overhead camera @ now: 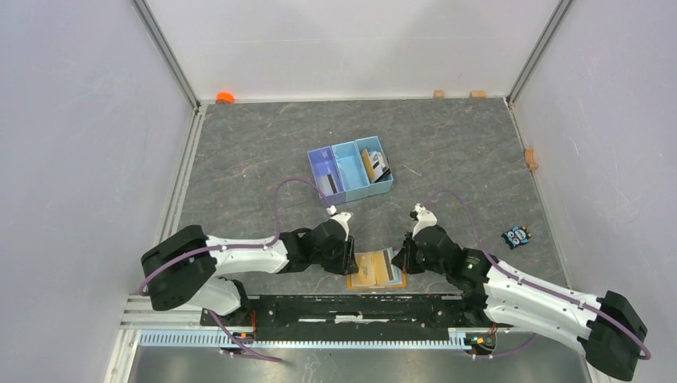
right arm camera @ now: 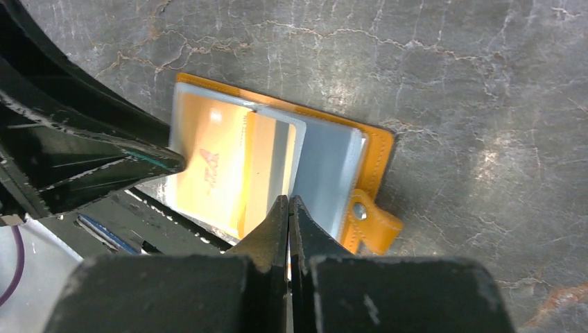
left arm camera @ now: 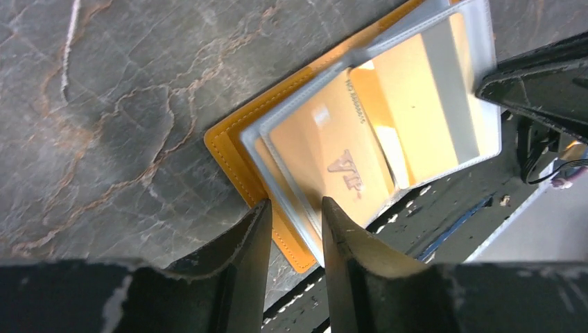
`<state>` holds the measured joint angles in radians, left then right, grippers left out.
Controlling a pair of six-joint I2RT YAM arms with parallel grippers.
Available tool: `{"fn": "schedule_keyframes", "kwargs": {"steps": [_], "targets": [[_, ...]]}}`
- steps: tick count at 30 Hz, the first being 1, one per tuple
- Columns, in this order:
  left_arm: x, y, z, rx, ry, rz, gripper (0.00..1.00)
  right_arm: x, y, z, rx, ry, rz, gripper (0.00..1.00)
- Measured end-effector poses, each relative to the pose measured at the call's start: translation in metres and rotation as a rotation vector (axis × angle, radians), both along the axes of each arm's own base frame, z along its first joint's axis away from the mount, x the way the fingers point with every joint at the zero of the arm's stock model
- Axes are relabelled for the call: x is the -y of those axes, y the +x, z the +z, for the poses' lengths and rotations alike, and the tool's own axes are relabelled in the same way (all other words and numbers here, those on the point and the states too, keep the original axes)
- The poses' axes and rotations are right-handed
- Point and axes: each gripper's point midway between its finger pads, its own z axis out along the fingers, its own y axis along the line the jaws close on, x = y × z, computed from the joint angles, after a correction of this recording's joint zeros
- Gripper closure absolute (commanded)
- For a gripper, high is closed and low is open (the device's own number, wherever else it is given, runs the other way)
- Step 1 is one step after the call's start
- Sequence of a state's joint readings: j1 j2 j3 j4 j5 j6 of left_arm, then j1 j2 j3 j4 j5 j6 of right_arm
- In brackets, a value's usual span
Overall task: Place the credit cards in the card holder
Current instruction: Insert the credit card into the card holder.
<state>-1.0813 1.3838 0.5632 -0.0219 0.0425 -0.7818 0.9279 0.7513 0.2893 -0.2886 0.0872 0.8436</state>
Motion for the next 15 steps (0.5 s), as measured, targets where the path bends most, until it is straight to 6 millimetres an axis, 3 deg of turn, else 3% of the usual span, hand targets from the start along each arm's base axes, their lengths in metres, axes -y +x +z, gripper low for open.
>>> {"fn": "schedule_keyframes", "kwargs": {"steps": [3,8,15], "targets": [[0.003,0.002,-0.006,-0.003,-0.001,-0.002,0.66,-0.004,0.001,0.003,-0.003,-0.01,0.009,0.98],[0.014,0.004,-0.007,0.002,-0.036,-0.012,0.67,-0.01,0.0,0.007,-0.01,-0.02,0.028,0.81],[0.02,0.004,-0.006,0.004,-0.065,-0.023,0.68,-0.024,-0.004,0.016,-0.006,-0.023,0.071,0.74]]}}
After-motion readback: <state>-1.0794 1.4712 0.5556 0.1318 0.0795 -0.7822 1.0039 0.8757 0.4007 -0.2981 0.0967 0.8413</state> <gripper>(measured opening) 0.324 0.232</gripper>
